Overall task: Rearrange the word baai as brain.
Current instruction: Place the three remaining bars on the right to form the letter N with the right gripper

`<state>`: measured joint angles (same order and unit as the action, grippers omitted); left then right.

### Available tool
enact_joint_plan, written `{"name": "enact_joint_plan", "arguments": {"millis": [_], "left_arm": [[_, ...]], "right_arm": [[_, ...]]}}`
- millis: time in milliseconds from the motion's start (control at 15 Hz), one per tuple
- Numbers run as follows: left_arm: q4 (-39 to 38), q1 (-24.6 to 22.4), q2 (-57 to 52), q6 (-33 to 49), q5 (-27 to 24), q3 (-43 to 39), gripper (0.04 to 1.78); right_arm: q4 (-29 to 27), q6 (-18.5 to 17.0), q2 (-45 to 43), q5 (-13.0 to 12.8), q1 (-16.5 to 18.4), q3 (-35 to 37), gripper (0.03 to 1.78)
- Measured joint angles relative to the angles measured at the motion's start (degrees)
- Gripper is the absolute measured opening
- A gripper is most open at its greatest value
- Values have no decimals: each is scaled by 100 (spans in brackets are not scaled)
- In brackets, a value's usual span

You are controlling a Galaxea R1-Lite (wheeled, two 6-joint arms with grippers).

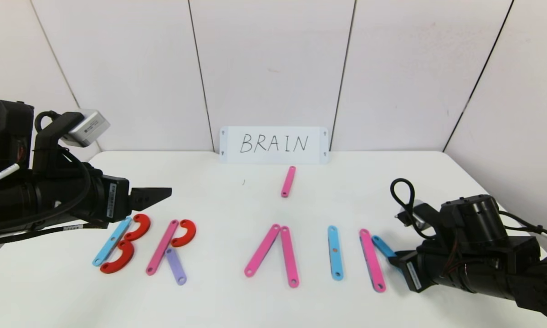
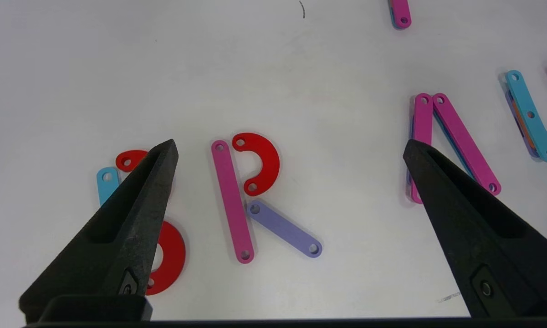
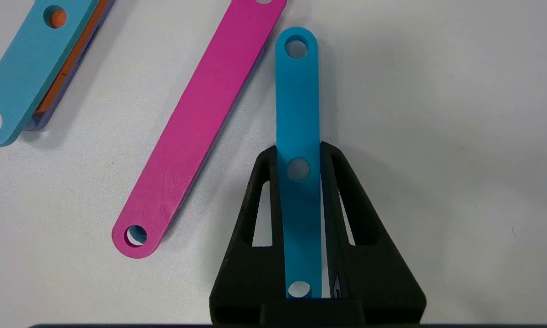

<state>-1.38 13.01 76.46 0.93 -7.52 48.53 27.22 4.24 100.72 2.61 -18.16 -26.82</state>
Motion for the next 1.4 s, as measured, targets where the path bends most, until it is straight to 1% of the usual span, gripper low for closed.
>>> {"name": "enact_joint_plan", "arguments": {"millis": [800, 933, 1000, 1133, 1200, 1400], "left_arm": [[0, 0, 0, 0, 0, -2, 173], [0, 0, 0, 1, 0, -2, 173], [0, 0, 0, 0, 0, -2, 173], [0, 0, 0, 0, 2, -2, 173], [0, 0, 0, -2, 0, -2, 173], [0, 0, 0, -5, 0, -2, 173]], "right_arm": [[-5, -23, 146, -82, 11, -146, 28], [-5, -23, 151, -88, 6, -156, 32], [-5, -23, 154, -94, 6, -156, 38], [12, -23, 145, -204, 6, -162, 57], [78, -23, 143, -261, 9, -162, 71], [290, -26, 88, -345, 12, -151, 122]]}}
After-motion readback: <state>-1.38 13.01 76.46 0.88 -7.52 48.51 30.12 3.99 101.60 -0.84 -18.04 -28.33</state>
